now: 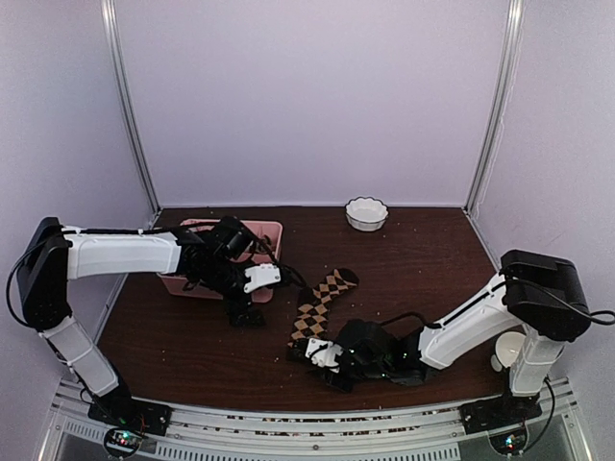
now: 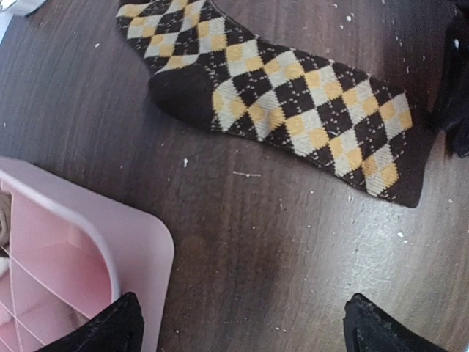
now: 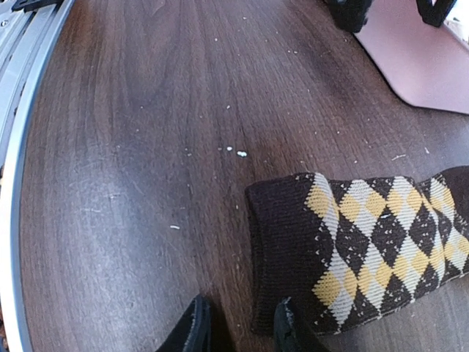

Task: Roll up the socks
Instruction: Roll the sock at the center of the board.

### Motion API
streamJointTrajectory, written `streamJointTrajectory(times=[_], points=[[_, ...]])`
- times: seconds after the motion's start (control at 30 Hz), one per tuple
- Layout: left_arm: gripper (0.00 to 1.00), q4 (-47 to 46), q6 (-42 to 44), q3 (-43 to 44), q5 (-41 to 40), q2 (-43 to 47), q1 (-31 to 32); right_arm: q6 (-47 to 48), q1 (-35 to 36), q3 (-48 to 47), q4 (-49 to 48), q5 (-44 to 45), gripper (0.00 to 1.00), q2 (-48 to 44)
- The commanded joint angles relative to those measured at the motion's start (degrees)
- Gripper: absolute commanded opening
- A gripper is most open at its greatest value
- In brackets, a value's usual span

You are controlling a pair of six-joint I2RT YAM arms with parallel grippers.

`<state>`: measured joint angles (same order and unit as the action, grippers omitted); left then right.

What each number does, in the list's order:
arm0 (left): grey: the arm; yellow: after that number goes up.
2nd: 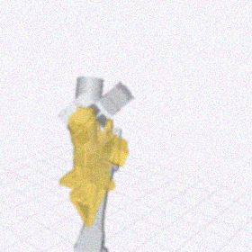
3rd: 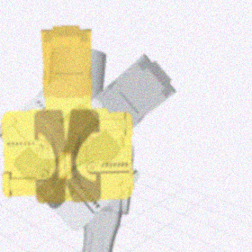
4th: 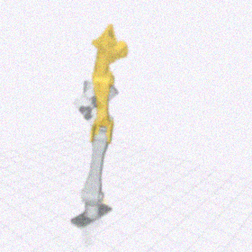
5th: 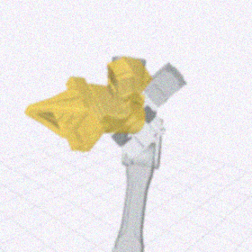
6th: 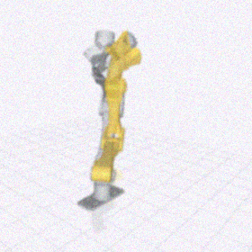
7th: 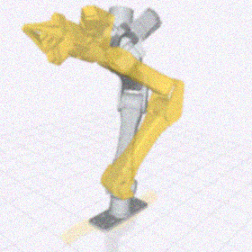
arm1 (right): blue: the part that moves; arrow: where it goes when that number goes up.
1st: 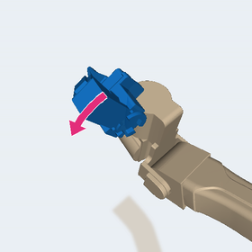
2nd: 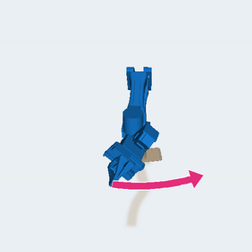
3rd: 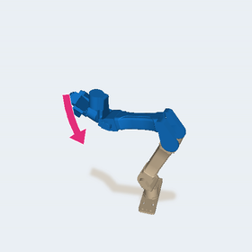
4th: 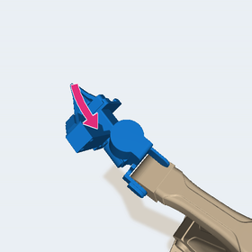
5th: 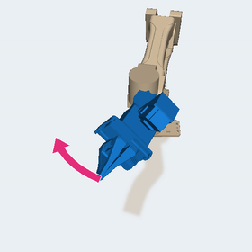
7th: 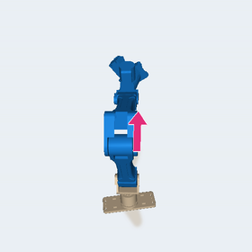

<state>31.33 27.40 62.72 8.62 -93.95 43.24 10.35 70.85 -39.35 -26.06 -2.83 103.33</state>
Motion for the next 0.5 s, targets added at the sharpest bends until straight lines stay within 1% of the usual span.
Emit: streamJointTrajectory(times=[0.0,0.03,0.07,0.1,0.13,0.17,0.2,0.27,0.37,0.4,0.47], points=[[0.98,-3.9,-6.6,3.1,0.7,2.1,-7.3,0.3,-1.3,-1.5,3.5,-2.1,0.27,2.1],[0.98,-4.9,-11.0,3.7,3.1,1.8,-11.5,0.2,-1.6,-1.7,4.0,-2.6,0.25,2.6],[0.98,-4.6,-13.1,4.2,9.7,0.9,-16.0,0.2,-1.9,-2.1,4.5,-2.8,0.23,3.0],[0.98,-1.2,-11.6,6.0,18.4,-1.2,-19.6,0.0,-2.1,-2.4,5.2,-3.1,0.22,3.3],[0.98,3.0,-9.1,7.8,23.9,-3.0,-21.5,-0.3,-2.3,-2.5,5.6,-3.3,0.2,3.6],[0.98,4.8,-6.3,7.4,25.5,-2.5,-22.0,-0.8,-2.6,-2.5,5.8,-3.6,0.19,3.6],[0.98,1.7,-5.4,4.4,25.0,0.6,-21.9,-1.2,-2.7,-2.5,6.0,-4.0,0.18,3.7],[0.98,-4.9,-6.1,-0.7,21.4,6.6,-21.3,-2.1,-3.4,-2.9,6.8,-4.4,0.15,4.0],[0.98,-3.1,-5.1,-0.8,21.9,8.8,-18.7,-4.0,-4.8,-2.9,7.6,-6.2,0.1,4.6],[0.98,-2.2,-4.2,-0.8,22.9,8.9,-17.2,-4.5,-5.3,-2.9,7.8,-7.3,0.08,4.9],[0.98,-1.3,-2.6,-1.6,22.5,9.4,-13.6,-5.4,-6.3,-3.5,9.2,-9.4,0.01,5.3]])
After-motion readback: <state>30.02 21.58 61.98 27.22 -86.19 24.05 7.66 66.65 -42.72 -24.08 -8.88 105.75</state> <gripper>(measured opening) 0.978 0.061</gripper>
